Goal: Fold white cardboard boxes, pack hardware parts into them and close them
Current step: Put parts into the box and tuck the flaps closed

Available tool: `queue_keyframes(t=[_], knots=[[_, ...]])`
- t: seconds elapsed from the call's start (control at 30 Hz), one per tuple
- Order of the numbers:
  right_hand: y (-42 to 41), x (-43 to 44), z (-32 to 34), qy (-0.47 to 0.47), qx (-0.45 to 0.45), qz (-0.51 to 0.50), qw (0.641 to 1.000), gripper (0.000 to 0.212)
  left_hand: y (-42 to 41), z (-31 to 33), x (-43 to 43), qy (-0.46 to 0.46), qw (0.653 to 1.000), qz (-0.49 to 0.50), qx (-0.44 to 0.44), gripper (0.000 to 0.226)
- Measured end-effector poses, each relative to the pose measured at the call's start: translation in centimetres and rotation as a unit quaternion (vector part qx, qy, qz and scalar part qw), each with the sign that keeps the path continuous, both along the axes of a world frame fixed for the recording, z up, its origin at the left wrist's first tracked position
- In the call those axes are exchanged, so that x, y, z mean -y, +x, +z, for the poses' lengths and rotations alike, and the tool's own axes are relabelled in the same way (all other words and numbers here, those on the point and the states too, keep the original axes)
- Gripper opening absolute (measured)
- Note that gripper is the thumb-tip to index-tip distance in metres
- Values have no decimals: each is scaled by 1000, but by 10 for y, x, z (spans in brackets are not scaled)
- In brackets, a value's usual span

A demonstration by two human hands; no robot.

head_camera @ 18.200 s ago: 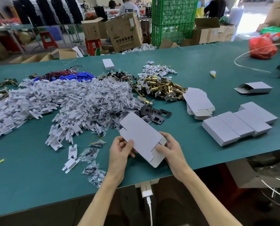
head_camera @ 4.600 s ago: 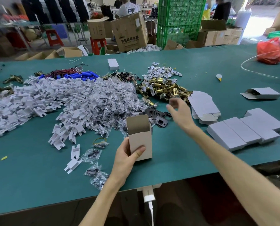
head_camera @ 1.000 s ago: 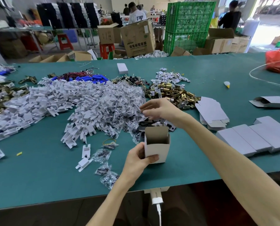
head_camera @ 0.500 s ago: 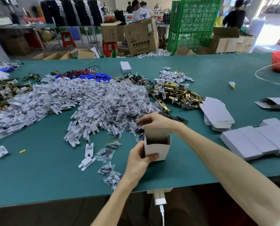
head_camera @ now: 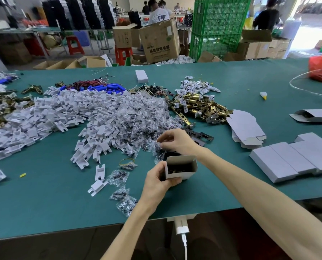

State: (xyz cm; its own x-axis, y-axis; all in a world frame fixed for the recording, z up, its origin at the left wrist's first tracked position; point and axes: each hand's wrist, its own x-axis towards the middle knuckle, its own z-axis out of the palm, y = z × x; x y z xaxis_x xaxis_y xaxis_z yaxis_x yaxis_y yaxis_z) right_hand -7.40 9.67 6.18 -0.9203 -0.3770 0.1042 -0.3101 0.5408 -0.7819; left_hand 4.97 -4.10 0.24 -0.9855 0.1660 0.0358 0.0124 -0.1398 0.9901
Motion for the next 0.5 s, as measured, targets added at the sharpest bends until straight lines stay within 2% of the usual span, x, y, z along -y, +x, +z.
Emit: queue_keyframes(t=[0.13, 0.23, 0.5], knots=[[1, 5, 1, 9, -3, 0, 1000, 12, -2, -1, -1, 4, 1000, 2, -5, 37], [0, 7, -1, 54, -8, 1, 999, 18, -3, -4, -2, -1, 1000, 18, 0, 35], [-2, -4, 6, 67, 41, 18, 997, 21, -3, -5, -2, 1, 1000, 30, -8, 33]])
